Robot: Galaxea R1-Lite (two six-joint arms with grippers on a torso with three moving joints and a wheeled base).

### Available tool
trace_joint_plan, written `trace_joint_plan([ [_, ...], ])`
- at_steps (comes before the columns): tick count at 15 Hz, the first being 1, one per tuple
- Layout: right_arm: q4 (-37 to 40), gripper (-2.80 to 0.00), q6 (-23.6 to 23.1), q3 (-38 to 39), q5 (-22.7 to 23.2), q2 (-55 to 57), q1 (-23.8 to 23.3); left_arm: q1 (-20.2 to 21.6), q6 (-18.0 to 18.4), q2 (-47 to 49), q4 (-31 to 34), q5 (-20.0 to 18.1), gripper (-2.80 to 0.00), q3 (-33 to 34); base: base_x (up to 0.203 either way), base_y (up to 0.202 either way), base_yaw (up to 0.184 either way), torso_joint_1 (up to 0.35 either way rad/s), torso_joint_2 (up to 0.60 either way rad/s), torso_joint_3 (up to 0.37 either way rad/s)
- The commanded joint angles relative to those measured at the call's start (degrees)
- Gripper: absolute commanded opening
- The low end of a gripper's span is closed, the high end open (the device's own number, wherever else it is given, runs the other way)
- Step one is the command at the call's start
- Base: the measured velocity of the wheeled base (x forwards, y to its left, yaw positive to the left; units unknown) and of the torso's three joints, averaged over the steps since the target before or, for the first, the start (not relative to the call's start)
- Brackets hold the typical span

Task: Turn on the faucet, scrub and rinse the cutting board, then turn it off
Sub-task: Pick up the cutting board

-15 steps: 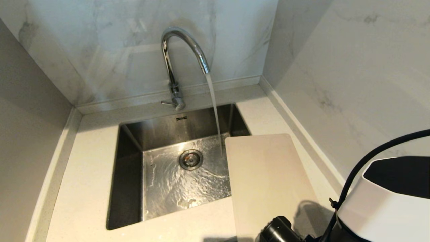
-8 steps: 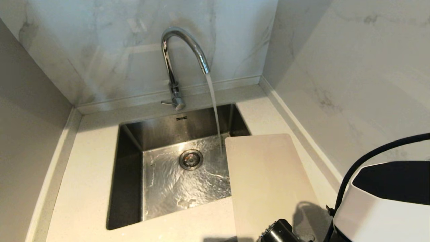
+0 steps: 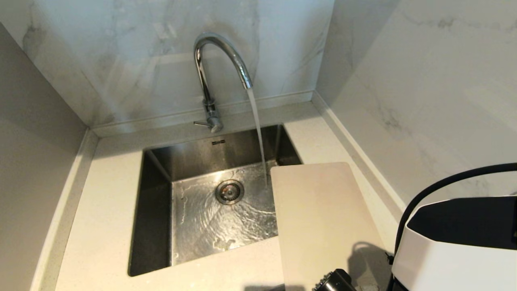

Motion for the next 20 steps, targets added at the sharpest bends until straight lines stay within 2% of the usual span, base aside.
trace_joint_plan([
  [1, -0.2, 0.0, -0.4, -0.7, -0.1, 0.5, 0.0, 0.0, 0.0, 0.0, 0.0, 0.0, -2.8, 0.0, 0.0, 0.0, 0.0, 0.0, 0.0, 0.0],
  [14, -0.4, 0.0, -0.7, -1.1, -0.1, 1.3, -0.6, 0.0, 0.0, 0.0, 0.0, 0.0, -2.8, 0.0, 0.0, 0.0, 0.0, 0.0, 0.0, 0.0],
  [15, -0.4, -2.8, -0.7, -1.1, -0.1, 1.3, -0.6, 0.0, 0.0, 0.0, 0.0, 0.0, -2.8, 0.0, 0.0, 0.0, 0.0, 0.0, 0.0, 0.0],
  [20, -2.2, -2.8, -2.4, -0.9, -0.1, 1.5, -1.4, 0.0, 0.0, 0.0, 0.0, 0.0, -2.8, 0.0, 0.0, 0.0, 0.0, 0.0, 0.0, 0.0],
])
